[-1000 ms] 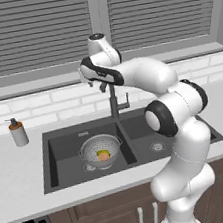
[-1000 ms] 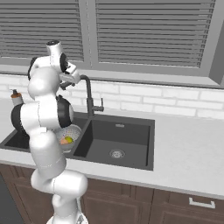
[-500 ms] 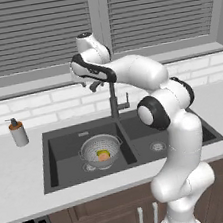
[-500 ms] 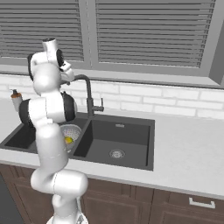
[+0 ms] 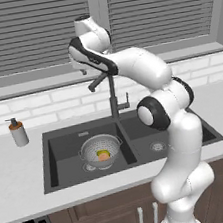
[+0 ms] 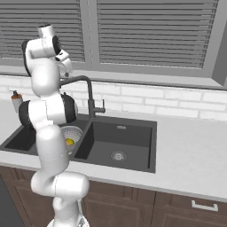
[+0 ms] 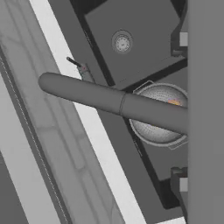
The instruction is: Put the colander in the sink, put the pear, peach in the colander, and turn on the sink faucet and pour water over the colander.
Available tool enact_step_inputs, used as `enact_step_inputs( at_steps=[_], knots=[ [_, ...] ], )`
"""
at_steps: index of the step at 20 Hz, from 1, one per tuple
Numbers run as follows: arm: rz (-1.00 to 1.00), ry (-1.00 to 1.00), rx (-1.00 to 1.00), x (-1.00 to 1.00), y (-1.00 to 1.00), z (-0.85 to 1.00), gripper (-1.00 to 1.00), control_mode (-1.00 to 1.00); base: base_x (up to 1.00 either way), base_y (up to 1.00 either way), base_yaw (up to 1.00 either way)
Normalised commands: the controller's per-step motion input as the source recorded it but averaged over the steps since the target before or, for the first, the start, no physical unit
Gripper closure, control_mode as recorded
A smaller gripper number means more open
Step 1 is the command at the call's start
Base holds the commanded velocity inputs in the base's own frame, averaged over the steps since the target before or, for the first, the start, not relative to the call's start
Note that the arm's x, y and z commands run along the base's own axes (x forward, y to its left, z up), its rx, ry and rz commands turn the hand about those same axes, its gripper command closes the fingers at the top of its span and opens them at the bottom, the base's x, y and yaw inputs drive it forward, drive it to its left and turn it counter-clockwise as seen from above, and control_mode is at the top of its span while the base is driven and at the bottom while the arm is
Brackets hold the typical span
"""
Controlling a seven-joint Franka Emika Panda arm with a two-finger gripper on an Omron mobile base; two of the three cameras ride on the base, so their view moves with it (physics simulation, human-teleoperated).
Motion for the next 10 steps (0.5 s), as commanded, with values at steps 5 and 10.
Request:
enact_step_inputs(
  at_steps=[5,10],
  knots=[
    [-0.08,-0.01,0.01,-0.46,-0.80,0.96,-1.00,-1.00,0.00,0.00,0.00],
    [-0.01,-0.01,0.00,-0.85,-1.00,0.07,-1.00,-1.00,0.00,0.00,0.00]
  ],
)
